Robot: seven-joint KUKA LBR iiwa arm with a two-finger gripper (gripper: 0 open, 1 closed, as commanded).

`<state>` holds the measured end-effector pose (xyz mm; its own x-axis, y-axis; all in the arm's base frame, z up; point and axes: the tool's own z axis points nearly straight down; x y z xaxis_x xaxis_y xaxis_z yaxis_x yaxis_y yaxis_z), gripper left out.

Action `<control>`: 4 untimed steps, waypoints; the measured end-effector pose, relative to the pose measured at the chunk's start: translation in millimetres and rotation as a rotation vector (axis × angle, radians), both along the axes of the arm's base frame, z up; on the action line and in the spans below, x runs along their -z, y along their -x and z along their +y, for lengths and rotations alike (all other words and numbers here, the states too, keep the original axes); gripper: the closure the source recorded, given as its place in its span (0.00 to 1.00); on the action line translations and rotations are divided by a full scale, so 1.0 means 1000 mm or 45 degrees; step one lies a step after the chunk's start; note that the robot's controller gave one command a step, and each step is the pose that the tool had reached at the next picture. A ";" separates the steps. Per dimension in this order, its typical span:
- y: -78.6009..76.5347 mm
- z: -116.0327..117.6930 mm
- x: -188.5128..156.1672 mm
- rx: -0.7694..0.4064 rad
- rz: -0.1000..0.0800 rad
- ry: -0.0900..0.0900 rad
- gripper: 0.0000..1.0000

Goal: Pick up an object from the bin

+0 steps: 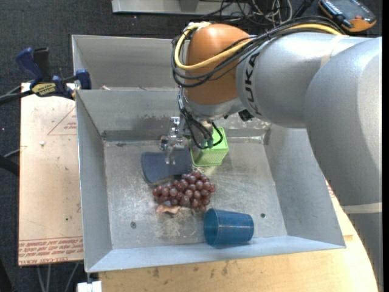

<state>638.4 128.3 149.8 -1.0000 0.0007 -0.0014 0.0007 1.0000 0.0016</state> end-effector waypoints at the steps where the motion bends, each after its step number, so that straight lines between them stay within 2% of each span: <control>1: 0.000 0.000 0.000 0.001 0.000 0.000 0.00; 2: 0.000 0.000 0.000 0.001 0.000 0.000 0.00; 3: -0.003 -0.001 0.013 -0.175 -0.008 0.000 0.00; 4: -0.006 -0.004 0.037 -0.463 -0.007 -0.001 0.00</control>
Offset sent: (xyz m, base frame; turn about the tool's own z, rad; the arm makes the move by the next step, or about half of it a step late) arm 0.0000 0.0000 0.0000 0.0000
